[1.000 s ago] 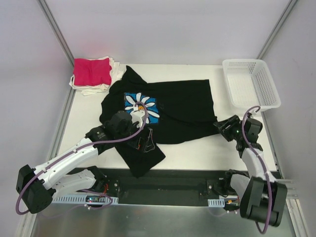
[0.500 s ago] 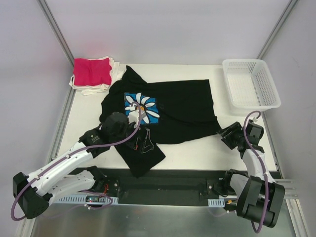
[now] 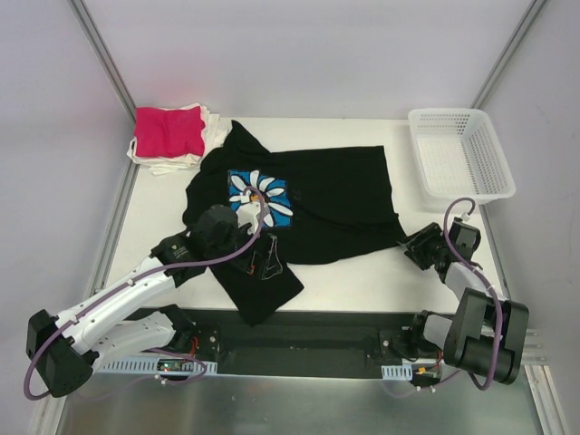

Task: Fold and stack the t-shirts
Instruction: Flatten out the tshirt

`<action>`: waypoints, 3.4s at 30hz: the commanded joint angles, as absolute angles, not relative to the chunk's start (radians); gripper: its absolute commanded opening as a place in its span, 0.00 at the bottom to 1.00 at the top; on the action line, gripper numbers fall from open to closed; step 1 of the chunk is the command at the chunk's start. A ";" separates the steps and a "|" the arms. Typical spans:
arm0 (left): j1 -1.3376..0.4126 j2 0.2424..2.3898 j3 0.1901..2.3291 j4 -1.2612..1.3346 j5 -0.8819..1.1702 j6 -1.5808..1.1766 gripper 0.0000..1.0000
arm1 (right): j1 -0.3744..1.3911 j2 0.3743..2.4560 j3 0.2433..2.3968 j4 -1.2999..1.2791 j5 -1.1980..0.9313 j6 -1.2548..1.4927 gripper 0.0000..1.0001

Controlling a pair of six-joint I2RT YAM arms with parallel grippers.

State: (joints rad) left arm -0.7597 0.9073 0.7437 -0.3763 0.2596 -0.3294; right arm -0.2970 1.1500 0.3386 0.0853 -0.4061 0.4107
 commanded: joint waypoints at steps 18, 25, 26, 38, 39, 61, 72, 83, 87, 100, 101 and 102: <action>-0.765 0.900 0.764 -0.373 0.242 -0.296 0.99 | -0.235 1.365 0.361 0.331 -0.350 0.477 0.27; -0.765 0.899 0.756 -0.371 0.233 -0.299 0.99 | -0.233 1.342 0.351 0.321 -0.339 0.479 0.01; -0.765 0.902 0.756 -0.371 0.235 -0.299 0.99 | -0.235 1.330 0.347 0.315 -0.333 0.482 0.01; -0.767 0.908 0.765 -0.379 0.242 -0.282 0.99 | -0.353 0.999 0.268 0.065 -0.186 0.419 0.01; -0.765 0.905 0.767 -0.385 0.242 -0.284 0.99 | -0.371 0.974 0.268 0.023 -0.180 0.413 0.01; -0.765 0.832 0.727 -0.517 0.344 -0.310 0.99 | -0.410 0.844 0.307 -0.158 -0.216 0.373 0.23; -0.799 0.868 0.673 -0.583 0.417 -0.411 0.99 | -0.410 0.850 0.399 -0.180 -0.227 0.391 0.53; -0.862 0.931 0.451 -0.298 0.308 -0.638 0.99 | -0.410 0.865 0.439 -0.133 -0.291 0.430 0.47; -0.867 0.949 0.431 -0.256 0.247 -0.635 0.99 | -0.410 0.865 0.459 -0.141 -0.302 0.433 0.45; -0.897 1.016 0.402 -0.247 0.244 -0.669 0.97 | -0.410 0.890 0.523 -0.149 -0.334 0.454 0.40; -0.899 1.014 0.403 -0.247 0.227 -0.667 0.96 | -0.410 0.891 0.526 -0.146 -0.336 0.456 0.40; -0.899 1.014 0.406 -0.247 0.221 -0.663 0.95 | -0.410 0.893 0.526 -0.144 -0.336 0.457 0.40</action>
State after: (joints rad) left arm -0.8875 1.0107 0.4259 -0.2462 0.2600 -0.6453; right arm -0.4026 0.8833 0.4831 -0.1612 -0.3141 0.4389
